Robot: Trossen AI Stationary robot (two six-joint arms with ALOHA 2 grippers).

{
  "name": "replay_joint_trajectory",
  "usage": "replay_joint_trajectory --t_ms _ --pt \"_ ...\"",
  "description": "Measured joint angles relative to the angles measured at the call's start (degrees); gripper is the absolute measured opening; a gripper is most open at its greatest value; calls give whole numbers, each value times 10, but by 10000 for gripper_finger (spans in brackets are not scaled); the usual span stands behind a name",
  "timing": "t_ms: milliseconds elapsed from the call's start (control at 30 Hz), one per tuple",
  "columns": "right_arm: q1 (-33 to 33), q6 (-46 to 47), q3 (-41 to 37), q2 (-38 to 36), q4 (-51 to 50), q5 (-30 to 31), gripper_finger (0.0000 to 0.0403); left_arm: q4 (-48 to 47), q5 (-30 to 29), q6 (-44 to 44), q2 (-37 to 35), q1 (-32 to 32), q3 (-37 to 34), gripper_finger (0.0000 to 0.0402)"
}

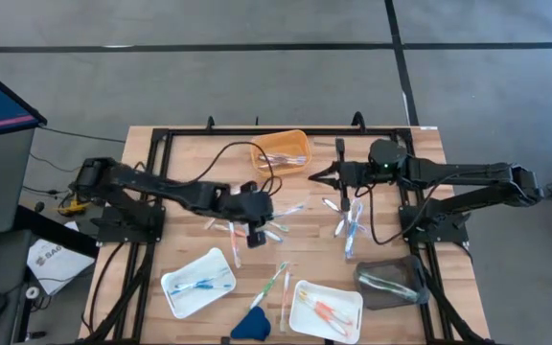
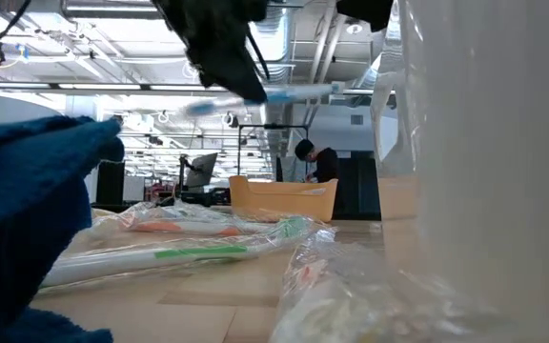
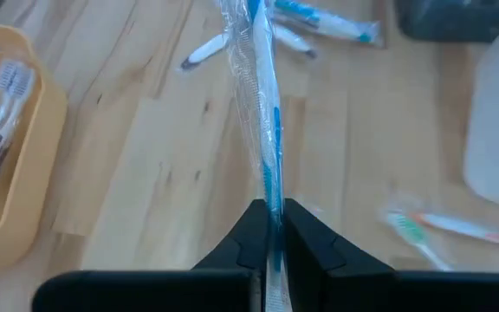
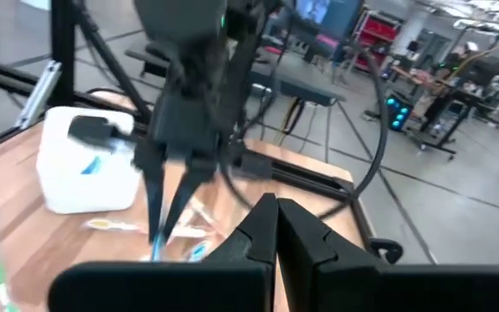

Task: Pick & Place Toothbrushes
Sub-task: Put the blue toothbrush into the left white bin

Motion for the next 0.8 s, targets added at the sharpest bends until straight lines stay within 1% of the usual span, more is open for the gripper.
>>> replay_joint_trajectory --t_ms 233,333,467,533,700,800 --pt "20 4 0 0 -16 1 0 -4 -50 -110 -39 -70 -21 9" --pt "26 46 0 0 -17 1 0 -7 -60 -167 -42 -98 -34 8" --pt "30 111 0 0 -22 1 0 -35 -63 -244 -42 -142 -42 8" --pt "33 138 0 0 -28 1 0 -55 -63 -281 -42 -170 -42 8" --pt "37 197 0 0 -64 1 0 -58 -65 -355 -42 -252 -42 8" --pt "51 231 0 0 -94 1 0 -57 -91 -412 -42 -303 -42 8"
